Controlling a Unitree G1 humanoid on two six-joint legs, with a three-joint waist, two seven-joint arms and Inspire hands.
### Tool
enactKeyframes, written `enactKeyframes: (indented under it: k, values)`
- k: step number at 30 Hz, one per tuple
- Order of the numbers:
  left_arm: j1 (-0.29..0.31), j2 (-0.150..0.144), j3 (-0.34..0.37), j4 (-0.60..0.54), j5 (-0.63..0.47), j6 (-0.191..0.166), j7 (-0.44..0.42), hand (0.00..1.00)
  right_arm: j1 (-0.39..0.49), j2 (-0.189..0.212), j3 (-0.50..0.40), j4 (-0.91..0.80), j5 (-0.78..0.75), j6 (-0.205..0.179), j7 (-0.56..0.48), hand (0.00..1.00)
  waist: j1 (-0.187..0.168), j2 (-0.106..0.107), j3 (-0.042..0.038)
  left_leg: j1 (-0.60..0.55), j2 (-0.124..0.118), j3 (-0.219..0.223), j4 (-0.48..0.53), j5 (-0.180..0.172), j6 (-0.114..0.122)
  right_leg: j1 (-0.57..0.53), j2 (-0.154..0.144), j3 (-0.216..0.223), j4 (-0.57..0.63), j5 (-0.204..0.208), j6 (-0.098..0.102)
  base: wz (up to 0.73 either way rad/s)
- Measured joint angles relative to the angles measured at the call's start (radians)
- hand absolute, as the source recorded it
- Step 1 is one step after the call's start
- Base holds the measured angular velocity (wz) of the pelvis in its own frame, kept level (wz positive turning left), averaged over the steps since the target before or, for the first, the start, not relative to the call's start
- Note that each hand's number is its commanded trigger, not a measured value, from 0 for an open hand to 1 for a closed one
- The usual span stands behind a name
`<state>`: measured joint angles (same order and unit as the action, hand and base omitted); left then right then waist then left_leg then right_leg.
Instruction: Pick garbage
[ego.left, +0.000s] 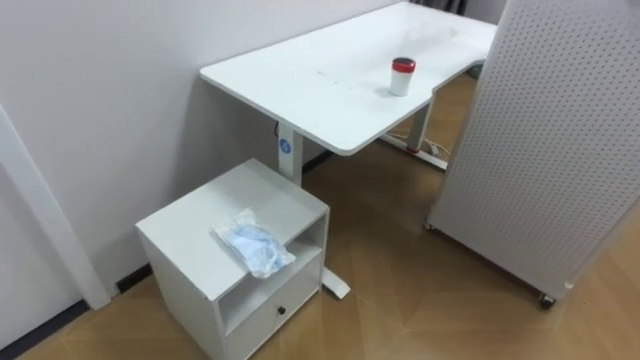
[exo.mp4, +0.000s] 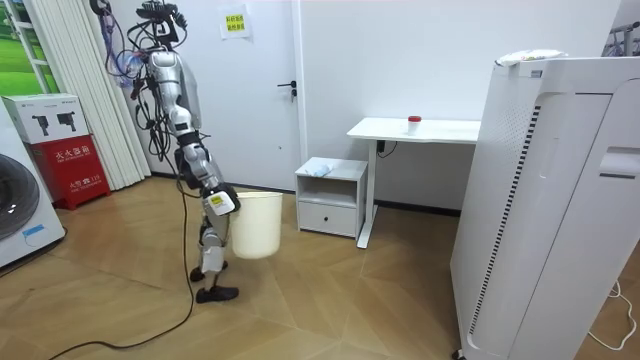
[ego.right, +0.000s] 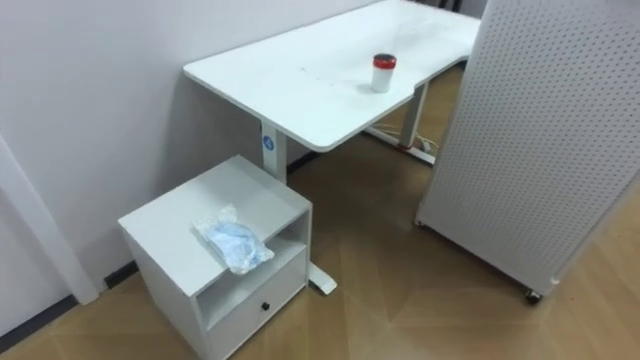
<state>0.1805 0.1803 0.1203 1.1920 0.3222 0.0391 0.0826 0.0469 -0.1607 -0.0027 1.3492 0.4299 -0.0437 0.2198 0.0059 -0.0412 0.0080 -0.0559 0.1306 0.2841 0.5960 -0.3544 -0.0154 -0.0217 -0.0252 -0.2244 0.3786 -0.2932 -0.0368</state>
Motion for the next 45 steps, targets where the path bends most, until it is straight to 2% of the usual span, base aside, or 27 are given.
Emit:
enactKeyframes:
  k: [2, 3, 4, 5, 7, 9, 10, 11, 12, 13, 15, 17, 19, 23, 26, 27, 28, 29, 30, 31, 34, 36, 38, 39, 40, 41, 45]
  values:
    - [0.005, -0.009, -0.002, 0.0, 0.0, 0.013, -0.011, 0.0, 0.002, -0.01, -0.001, 0.0, 0.0, 0.005, 0.001, 1.0, 0.004, 0.011, -0.0029, -0.085, 0.037, -0.062, 0.187, 0.022, 0.013, -0.003, 0.018, 0.006, 0.032, -0.023, -0.017, -0.11]
    - [0.01, -0.011, -0.004, 0.001, 0.0, 0.025, -0.02, 0.0, 0.005, -0.011, 0.0, -0.001, 0.001, 0.014, 0.002, 1.0, 0.001, 0.015, -0.0013, -0.13, 0.053, -0.098, 0.278, 0.065, 0.022, 0.01, 0.033, 0.008, 0.036, -0.032, -0.03, 0.0]
    - [0.014, -0.011, -0.005, 0.001, 0.001, 0.028, -0.026, 0.0, 0.001, -0.009, 0.0, -0.002, 0.003, 0.021, 0.001, 1.0, 0.0, 0.0, 0.0044, -0.177, 0.051, -0.13, 0.35, 0.122, 0.031, 0.032, 0.039, 0.022, 0.037, -0.041, -0.038, 0.07]
    - [0.014, -0.012, -0.006, 0.001, 0.001, 0.027, -0.029, 0.0, 0.003, -0.011, -0.001, -0.003, 0.009, 0.022, 0.0, 1.0, 0.0, 0.001, 0.004, -0.194, 0.043, -0.142, 0.363, 0.122, 0.032, 0.039, 0.039, 0.026, 0.035, -0.045, -0.041, 0.32]
    - [0.008, -0.012, -0.046, -0.004, 0.0, 0.023, -0.036, 0.0, 0.016, -0.031, -0.009, -0.005, 0.041, 0.023, -0.015, 1.0, -0.012, -0.004, 0.0029, -0.275, -0.048, -0.165, 0.242, 0.098, 0.04, 0.049, 0.029, 0.054, 0.04, -0.069, -0.048, 0.37]
    - [0.02, -0.011, -0.044, -0.006, 0.0, 0.021, -0.037, 0.0, 0.019, -0.041, -0.009, 0.001, 0.036, 0.024, -0.024, 1.0, 0.009, -0.009, -0.0001, -0.308, -0.098, -0.151, 0.033, 0.124, 0.01, 0.058, 0.02, 0.083, 0.036, -0.083, -0.047, -0.23]
    - [0.039, -0.009, -0.043, -0.01, 0.0, 0.022, -0.037, 0.0, 0.022, -0.043, -0.009, -0.002, 0.033, 0.024, -0.027, 1.0, 0.018, -0.004, 0.0003, -0.322, -0.11, -0.151, -0.119, 0.165, -0.007, 0.068, 0.018, 0.084, 0.035, -0.098, -0.049, -0.43]
    - [0.045, -0.008, -0.043, -0.011, 0.0, 0.022, -0.037, 0.0, 0.023, -0.043, -0.007, -0.007, 0.033, 0.023, -0.03, 1.0, 0.021, -0.001, 0.0023, -0.33, -0.11, -0.151, -0.178, 0.201, 0.002, 0.076, 0.018, 0.085, 0.035, -0.106, -0.047, -0.39]
    - [0.055, -0.007, -0.044, -0.012, 0.0, 0.025, -0.037, 0.0, 0.036, -0.044, 0.004, -0.017, 0.033, 0.024, -0.037, 1.0, 0.023, 0.001, 0.0031, -0.338, -0.113, -0.152, -0.25, 0.279, 0.008, 0.095, 0.013, 0.09, 0.032, -0.122, -0.034, -0.24]
    - [0.054, -0.008, -0.043, -0.012, -0.001, 0.022, -0.037, 0.0, 0.045, -0.044, 0.008, -0.021, 0.034, 0.024, -0.045, 1.0, 0.022, -0.004, 0.0011, -0.335, -0.117, -0.148, -0.272, 0.347, 0.019, 0.114, 0.008, 0.098, 0.023, -0.137, -0.025, -0.14]
    - [0.053, -0.01, -0.045, -0.013, -0.001, -0.004, -0.037, 0.0, 0.057, -0.048, 0.007, -0.021, 0.033, 0.024, -0.058, 1.0, 0.023, -0.011, -0.0099, -0.327, -0.139, -0.139, -0.259, 0.39, 0.068, 0.132, -0.01, 0.116, -0.002, -0.151, -0.005, -0.22]
    - [0.051, -0.008, -0.042, -0.013, -0.001, -0.024, -0.037, 0.0, 0.052, -0.047, 0.006, -0.022, 0.021, 0.022, -0.065, 1.0, 0.028, -0.03, -0.0078, -0.323, -0.161, -0.124, -0.208, 0.365, 0.093, 0.16, -0.033, 0.138, -0.037, -0.154, 0.013, -0.39]
    - [0.024, -0.008, -0.042, -0.015, -0.002, -0.039, -0.036, 0.0, 0.05, -0.048, 0.001, -0.032, -0.015, 0.008, -0.067, 1.0, 0.028, -0.025, -0.0017, -0.336, -0.159, -0.116, -0.122, 0.287, 0.093, 0.194, -0.055, 0.146, -0.066, -0.134, 0.044, -0.27]
    - [-0.017, -0.007, -0.045, -0.012, -0.007, -0.043, -0.036, 0.0, 0.038, -0.048, 0.042, -0.046, -0.043, 0.01, -0.081, 1.0, 0.032, -0.025, -0.0025, -0.351, -0.156, -0.096, 0.007, 0.181, 0.105, 0.231, -0.081, 0.174, -0.058, -0.137, 0.051, -0.25]
    - [-0.062, -0.006, -0.046, -0.016, -0.028, -0.047, -0.031, 0.0, 0.024, -0.048, 0.04, -0.068, -0.069, 0.007, -0.094, 1.0, 0.024, -0.02, -0.004, -0.329, -0.18, -0.084, 0.02, 0.116, 0.116, 0.159, -0.122, 0.152, 0.152, -0.149, 0.081, 0.05]
    - [-0.091, -0.005, -0.045, -0.023, -0.036, -0.047, -0.021, 0.0, 0.013, -0.048, 0.039, -0.068, -0.069, 0.001, -0.103, 1.0, 0.021, -0.023, -0.0025, -0.315, -0.192, -0.067, 0.02, 0.103, 0.134, 0.109, -0.151, 0.129, 0.279, -0.124, 0.112, 0.26]
    - [-0.105, -0.004, -0.049, -0.042, -0.036, -0.048, -0.008, 0.0, 0.01, -0.05, 0.039, -0.072, -0.069, -0.015, -0.109, 1.0, 0.02, -0.022, -0.0034, -0.292, -0.207, -0.068, 0.006, 0.085, 0.136, 0.069, -0.172, 0.116, 0.393, -0.075, 0.117, 0.3]
    - [-0.112, -0.003, -0.049, -0.053, -0.036, -0.051, -0.001, 0.0, 0.012, -0.05, 0.037, -0.074, -0.071, -0.024, -0.111, 1.0, 0.02, -0.022, -0.0032, -0.278, -0.215, -0.071, -0.003, 0.078, 0.14, 0.051, -0.18, 0.111, 0.443, -0.041, 0.114, 0.36]
    - [-0.13, -0.003, -0.06, -0.057, -0.046, -0.062, 0.017, 0.0, 0.011, -0.051, 0.039, -0.073, -0.071, -0.036, -0.111, 1.0, 0.02, -0.024, -0.0011, -0.247, -0.225, -0.084, -0.025, 0.074, 0.146, 0.02, -0.185, 0.103, 0.521, 0.049, 0.11, 0.25]
    - [-0.145, -0.004, -0.078, -0.063, -0.058, -0.074, 0.04, 0.0, 0.006, -0.05, 0.04, -0.076, -0.071, -0.046, -0.111, 1.0, 0.026, -0.007, -0.0076, -0.218, -0.226, -0.104, -0.059, 0.072, 0.147, -0.018, -0.191, 0.096, 0.571, 0.089, 0.1, 0.16]
    - [-0.163, -0.011, -0.085, -0.098, -0.058, -0.114, 0.098, 0.0, -0.031, -0.048, 0.061, -0.101, -0.063, -0.058, -0.107, 1.0, 0.026, 0.008, 0.0036, -0.185, -0.197, -0.118, -0.107, 0.072, 0.14, -0.194, -0.172, 0.083, 0.609, -0.012, 0.083, -0.03]
    - [-0.189, -0.014, -0.099, -0.107, -0.057, -0.132, 0.118, 0.0, -0.037, -0.045, 0.063, -0.112, -0.041, -0.065, -0.109, 1.0, 0.015, 0.02, 0.0073, -0.183, -0.177, -0.148, -0.116, 0.073, 0.133, -0.271, -0.138, 0.084, 0.492, -0.043, 0.074, 0.31]
    - [-0.214, -0.017, -0.123, -0.123, -0.055, -0.142, 0.145, 0.0, -0.039, -0.044, 0.084, -0.113, -0.032, -0.07, -0.113, 1.0, 0.005, 0.019, 0.0089, -0.182, -0.164, -0.163, -0.123, 0.07, 0.121, -0.301, -0.126, 0.083, 0.266, -0.03, 0.075, 0.37]
    - [-0.223, -0.016, -0.145, -0.131, -0.055, -0.15, 0.164, 0.0, -0.048, -0.04, 0.104, -0.107, -0.022, -0.073, -0.115, 1.0, -0.001, 0.013, 0.0077, -0.179, -0.162, -0.179, -0.122, 0.063, 0.11, -0.304, -0.118, 0.079, 0.137, 0.049, 0.087, 0.42]
    - [-0.233, -0.021, -0.168, -0.132, -0.052, -0.157, 0.176, 0.0, -0.048, -0.038, 0.119, -0.107, -0.018, -0.081, -0.114, 1.0, -0.013, 0.019, 0.0037, -0.178, -0.153, -0.2, -0.116, 0.058, 0.098, -0.29, -0.109, 0.067, 0.105, 0.103, 0.075, 0.37]
    - [-0.24, -0.024, -0.175, -0.132, -0.047, -0.161, 0.18, 0.0, -0.05, -0.038, 0.126, -0.105, -0.02, -0.084, -0.113, 1.0, -0.015, 0.022, 0.0004, -0.178, -0.145, -0.204, -0.117, 0.057, 0.092, -0.283, -0.099, 0.056, 0.091, 0.106, 0.068, 0.2]
    - [-0.291, -0.027, -0.176, -0.129, -0.031, -0.197, 0.221, 0.0, -0.121, -0.039, 0.173, -0.052, -0.029, -0.098, -0.111, 1.0, -0.013, 0.038, 0.0143, -0.195, -0.114, -0.208, -0.126, 0.06, 0.072, -0.28, -0.062, 0.045, 0.049, 0.118, 0.049, -0.01]
